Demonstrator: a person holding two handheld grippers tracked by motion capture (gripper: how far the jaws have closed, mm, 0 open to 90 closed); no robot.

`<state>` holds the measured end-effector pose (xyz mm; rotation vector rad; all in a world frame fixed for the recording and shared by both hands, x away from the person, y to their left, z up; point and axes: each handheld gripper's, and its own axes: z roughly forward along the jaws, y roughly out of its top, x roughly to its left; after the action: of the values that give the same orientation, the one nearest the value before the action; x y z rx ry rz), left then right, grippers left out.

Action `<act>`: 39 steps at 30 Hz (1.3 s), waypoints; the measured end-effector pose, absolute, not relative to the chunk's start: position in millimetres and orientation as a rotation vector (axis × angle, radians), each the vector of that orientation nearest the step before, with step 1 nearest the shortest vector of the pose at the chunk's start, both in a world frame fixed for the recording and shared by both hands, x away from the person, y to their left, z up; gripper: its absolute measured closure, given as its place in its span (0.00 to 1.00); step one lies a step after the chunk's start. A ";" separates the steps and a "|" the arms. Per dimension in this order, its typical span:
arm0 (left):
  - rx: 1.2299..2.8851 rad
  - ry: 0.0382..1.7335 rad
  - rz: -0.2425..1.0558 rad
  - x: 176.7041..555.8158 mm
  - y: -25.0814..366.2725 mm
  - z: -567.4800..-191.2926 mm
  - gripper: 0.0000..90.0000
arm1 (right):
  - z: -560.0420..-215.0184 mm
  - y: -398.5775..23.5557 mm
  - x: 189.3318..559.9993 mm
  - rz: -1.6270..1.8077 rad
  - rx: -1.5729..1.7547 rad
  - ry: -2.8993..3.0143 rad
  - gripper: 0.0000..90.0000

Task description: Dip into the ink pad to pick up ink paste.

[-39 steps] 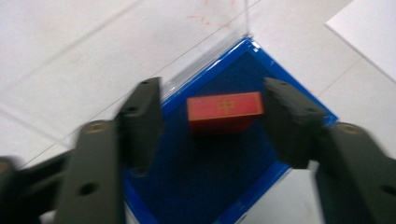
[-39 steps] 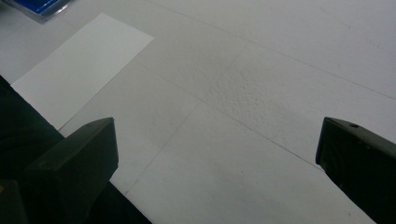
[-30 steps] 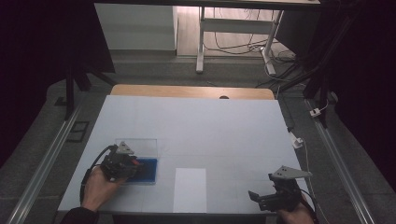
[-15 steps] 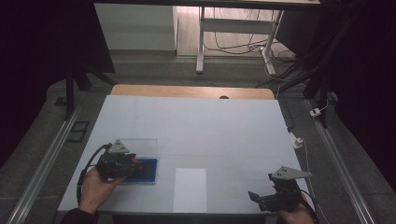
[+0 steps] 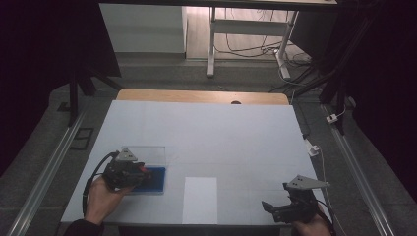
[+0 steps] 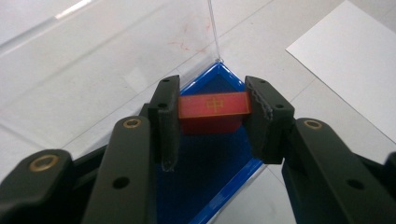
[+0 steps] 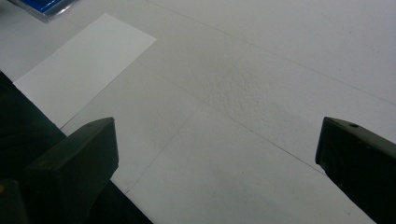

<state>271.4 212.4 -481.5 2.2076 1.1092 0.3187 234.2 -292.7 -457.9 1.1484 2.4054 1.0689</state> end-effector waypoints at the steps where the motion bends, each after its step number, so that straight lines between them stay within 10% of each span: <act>1: 2.215 1.106 0.313 272.5 211.2 -483.1 0.65 | -457.9 -292.7 234.2 1.070 1.149 2.405 0.00; 39: 2.219 1.134 0.260 277.5 214.0 -502.5 0.66 | -458.4 -289.8 234.6 1.053 1.129 2.430 0.00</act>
<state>277.5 214.0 -502.5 2.2187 1.1338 0.2602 234.6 -289.8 -458.4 1.1292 2.4300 1.0525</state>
